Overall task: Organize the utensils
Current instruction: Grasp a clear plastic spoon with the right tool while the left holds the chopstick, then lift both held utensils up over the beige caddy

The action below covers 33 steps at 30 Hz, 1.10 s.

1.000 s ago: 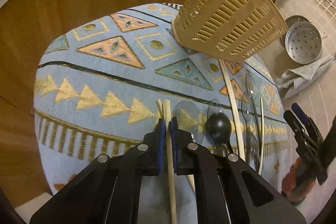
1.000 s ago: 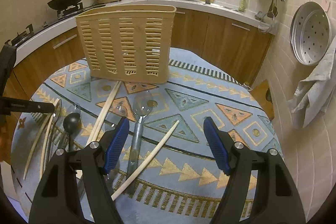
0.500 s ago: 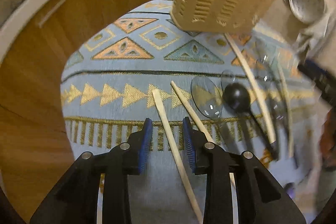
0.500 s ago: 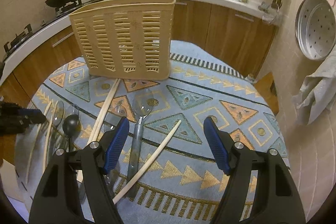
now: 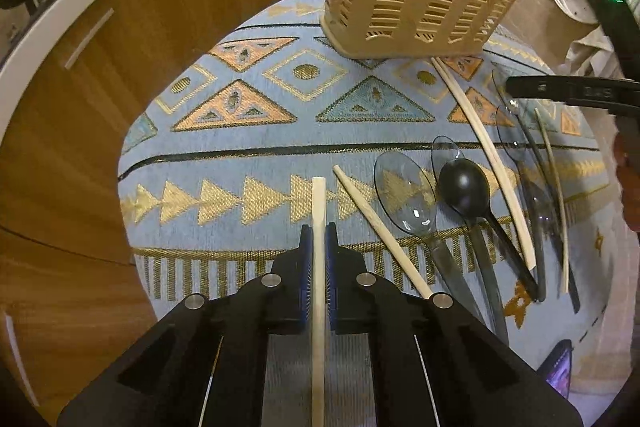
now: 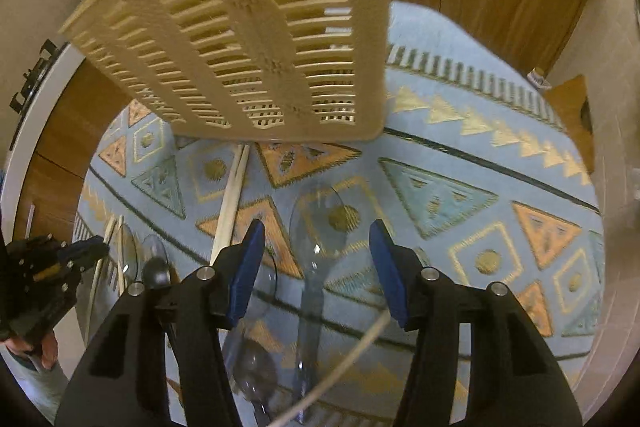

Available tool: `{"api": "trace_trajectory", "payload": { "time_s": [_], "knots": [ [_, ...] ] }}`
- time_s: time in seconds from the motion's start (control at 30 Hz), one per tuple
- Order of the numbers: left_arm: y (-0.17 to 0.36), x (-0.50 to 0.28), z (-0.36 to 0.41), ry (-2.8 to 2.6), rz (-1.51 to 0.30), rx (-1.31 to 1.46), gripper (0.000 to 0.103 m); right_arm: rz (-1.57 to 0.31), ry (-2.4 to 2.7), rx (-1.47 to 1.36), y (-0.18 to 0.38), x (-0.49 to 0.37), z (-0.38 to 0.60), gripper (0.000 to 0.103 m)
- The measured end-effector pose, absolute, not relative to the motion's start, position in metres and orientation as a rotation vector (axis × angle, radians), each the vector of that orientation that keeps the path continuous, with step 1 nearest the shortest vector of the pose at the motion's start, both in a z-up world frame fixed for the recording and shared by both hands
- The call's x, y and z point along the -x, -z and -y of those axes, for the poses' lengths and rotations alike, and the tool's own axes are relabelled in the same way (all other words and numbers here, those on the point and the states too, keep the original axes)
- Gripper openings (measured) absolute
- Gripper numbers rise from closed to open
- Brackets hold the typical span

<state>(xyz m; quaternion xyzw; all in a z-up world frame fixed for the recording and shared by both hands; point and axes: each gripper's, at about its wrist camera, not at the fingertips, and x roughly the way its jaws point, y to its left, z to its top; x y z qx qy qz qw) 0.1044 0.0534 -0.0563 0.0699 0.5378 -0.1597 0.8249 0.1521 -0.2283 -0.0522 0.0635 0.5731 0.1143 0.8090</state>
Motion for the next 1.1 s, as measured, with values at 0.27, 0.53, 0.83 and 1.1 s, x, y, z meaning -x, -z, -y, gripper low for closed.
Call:
{"api": "trace_trajectory", "payload": {
  "time_s": [0.27, 0.53, 0.83, 1.1],
  "knots": [
    [0.053, -0.118, -0.062, 0.323, -1.110, -0.021, 0.004, -1.269, -0.214, -0.060, 0.064, -0.153, 0.212, 0.035],
    [0.037, -0.122, -0.065, 0.302, -1.024, 0.053, 0.004, -1.258, -0.206, 0.031, 0.069, -0.134, 0.194, 0.029],
    [-0.008, -0.103, -0.066, 0.322, -0.816, 0.094, 0.004, -1.051, -0.326, -0.028, 0.034, -0.092, 0.206, 0.029],
    [-0.086, -0.084, -0.043, 0.416, -0.520, 0.151, 0.004, -0.725, -0.423, -0.088, -0.039, -0.057, 0.217, 0.029]
  ]
}}
